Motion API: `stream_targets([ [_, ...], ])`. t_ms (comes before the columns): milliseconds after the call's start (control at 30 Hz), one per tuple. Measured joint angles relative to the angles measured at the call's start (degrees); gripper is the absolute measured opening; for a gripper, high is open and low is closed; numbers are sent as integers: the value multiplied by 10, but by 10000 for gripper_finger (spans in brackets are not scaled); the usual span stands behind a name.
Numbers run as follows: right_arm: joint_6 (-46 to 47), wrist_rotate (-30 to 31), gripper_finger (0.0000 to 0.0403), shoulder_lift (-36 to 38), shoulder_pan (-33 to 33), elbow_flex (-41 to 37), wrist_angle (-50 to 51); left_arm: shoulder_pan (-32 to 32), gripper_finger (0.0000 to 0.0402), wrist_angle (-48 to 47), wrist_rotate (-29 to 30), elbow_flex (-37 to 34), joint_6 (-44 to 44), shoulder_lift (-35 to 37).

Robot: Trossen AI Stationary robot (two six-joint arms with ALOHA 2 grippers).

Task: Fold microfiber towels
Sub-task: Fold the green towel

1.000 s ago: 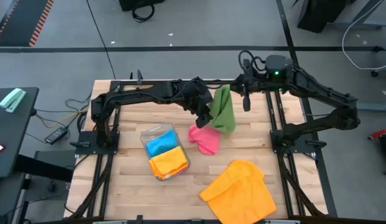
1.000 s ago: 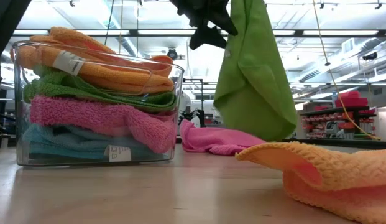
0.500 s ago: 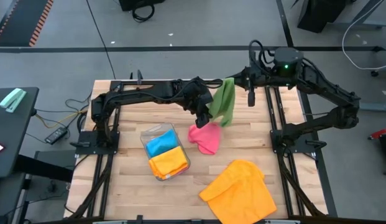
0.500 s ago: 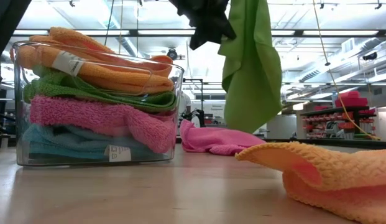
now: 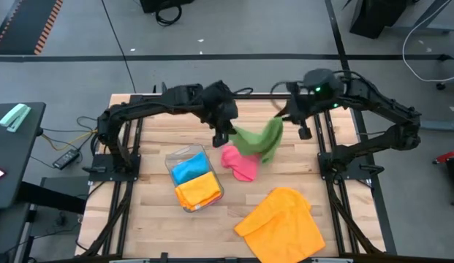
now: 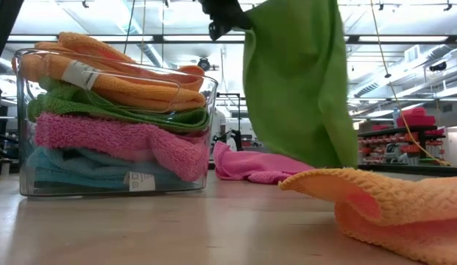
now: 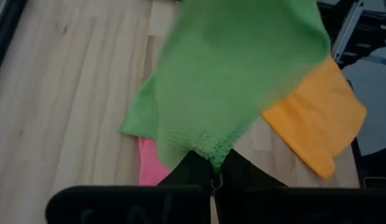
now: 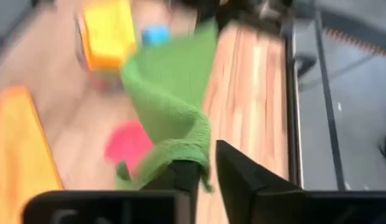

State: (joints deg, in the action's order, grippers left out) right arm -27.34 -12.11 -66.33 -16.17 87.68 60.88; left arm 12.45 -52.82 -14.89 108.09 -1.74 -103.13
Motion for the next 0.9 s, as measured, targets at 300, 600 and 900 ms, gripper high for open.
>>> stream_targets([
  [300, 43, 18, 159, -80, 2, -10, 134, 0, 7, -17, -66, 3, 40, -1],
  [600, 160, -121, 179, -99, 3, -158, -54, -30, 20, -62, -47, 3, 56, -12],
  [900, 288, -122, 190, -82, 3, -296, -306, -41, 20, -76, -44, 2, 48, -13],
])
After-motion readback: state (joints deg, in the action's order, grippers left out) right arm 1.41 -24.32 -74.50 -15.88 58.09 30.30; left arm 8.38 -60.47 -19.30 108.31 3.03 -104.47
